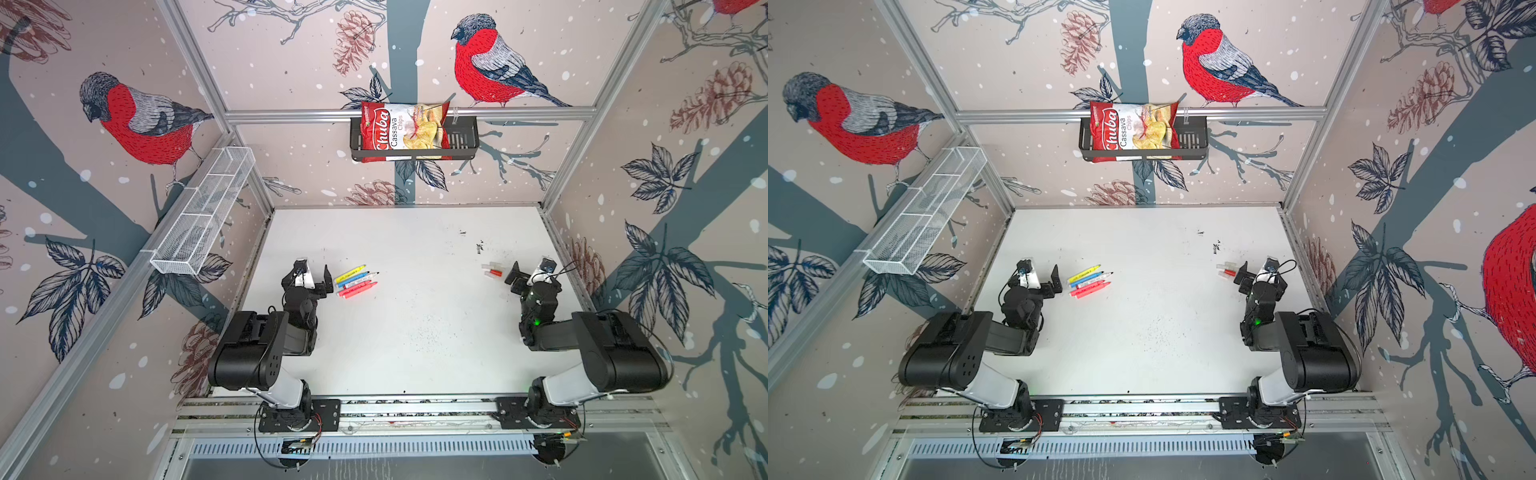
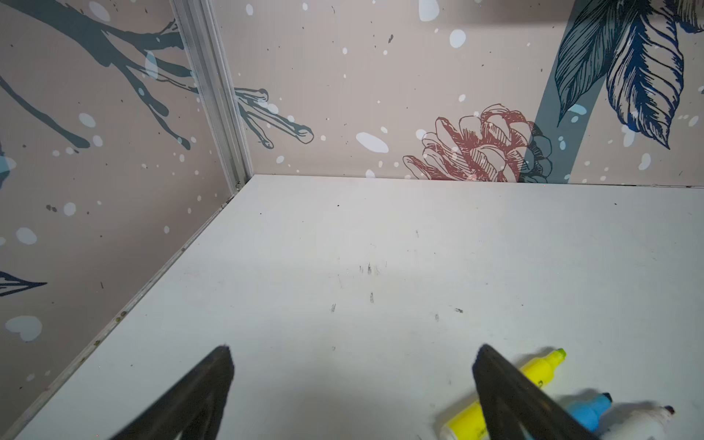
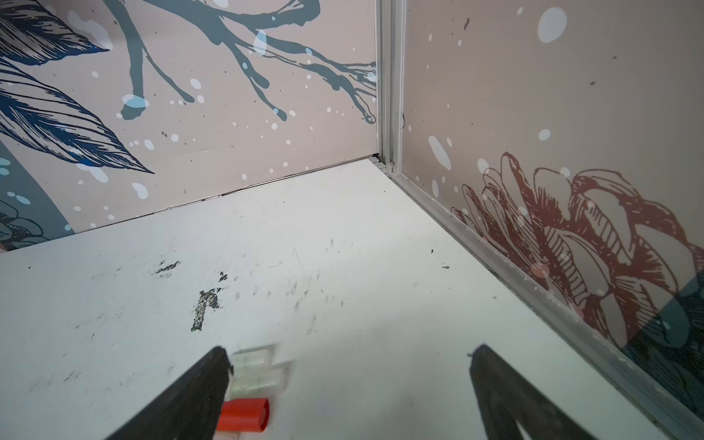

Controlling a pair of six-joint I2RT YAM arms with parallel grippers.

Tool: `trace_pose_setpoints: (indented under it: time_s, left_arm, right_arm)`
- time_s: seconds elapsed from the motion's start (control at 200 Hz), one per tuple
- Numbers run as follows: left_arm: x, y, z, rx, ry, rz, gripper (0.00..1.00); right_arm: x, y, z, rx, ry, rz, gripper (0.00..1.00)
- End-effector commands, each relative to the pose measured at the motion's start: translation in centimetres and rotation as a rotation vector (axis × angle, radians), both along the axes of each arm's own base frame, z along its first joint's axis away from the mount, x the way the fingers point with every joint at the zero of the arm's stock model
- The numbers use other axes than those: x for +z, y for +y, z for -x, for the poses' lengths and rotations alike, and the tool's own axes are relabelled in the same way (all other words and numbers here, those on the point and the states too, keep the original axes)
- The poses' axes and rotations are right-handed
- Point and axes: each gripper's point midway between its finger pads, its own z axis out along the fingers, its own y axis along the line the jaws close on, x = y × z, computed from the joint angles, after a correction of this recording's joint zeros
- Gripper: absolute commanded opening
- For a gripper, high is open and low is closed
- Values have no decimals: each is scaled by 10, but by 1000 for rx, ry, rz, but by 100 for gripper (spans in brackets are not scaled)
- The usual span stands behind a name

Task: Insert the pens into the pen caps

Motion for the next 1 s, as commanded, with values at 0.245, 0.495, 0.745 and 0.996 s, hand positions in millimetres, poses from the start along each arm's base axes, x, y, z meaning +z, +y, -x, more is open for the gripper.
trace_pose_setpoints:
  time_s: [0.245, 0.495, 0.745, 0.996]
  left_arm:
    - [4, -1, -1, -9, -15, -6, 98]
    - [4, -1, -1, -9, -15, -5, 98]
    - [4, -1, -1, -9, -14, -5, 98]
    - [4, -1, -1, -9, -15, -5, 98]
  right_arm:
    - [5, 12, -5, 87, -12, 7, 99]
    - [5, 12, -5, 87, -13, 7, 99]
    - [6, 12, -5, 87, -16, 7, 99]
    - [6, 12, -5, 87, -16, 7, 99]
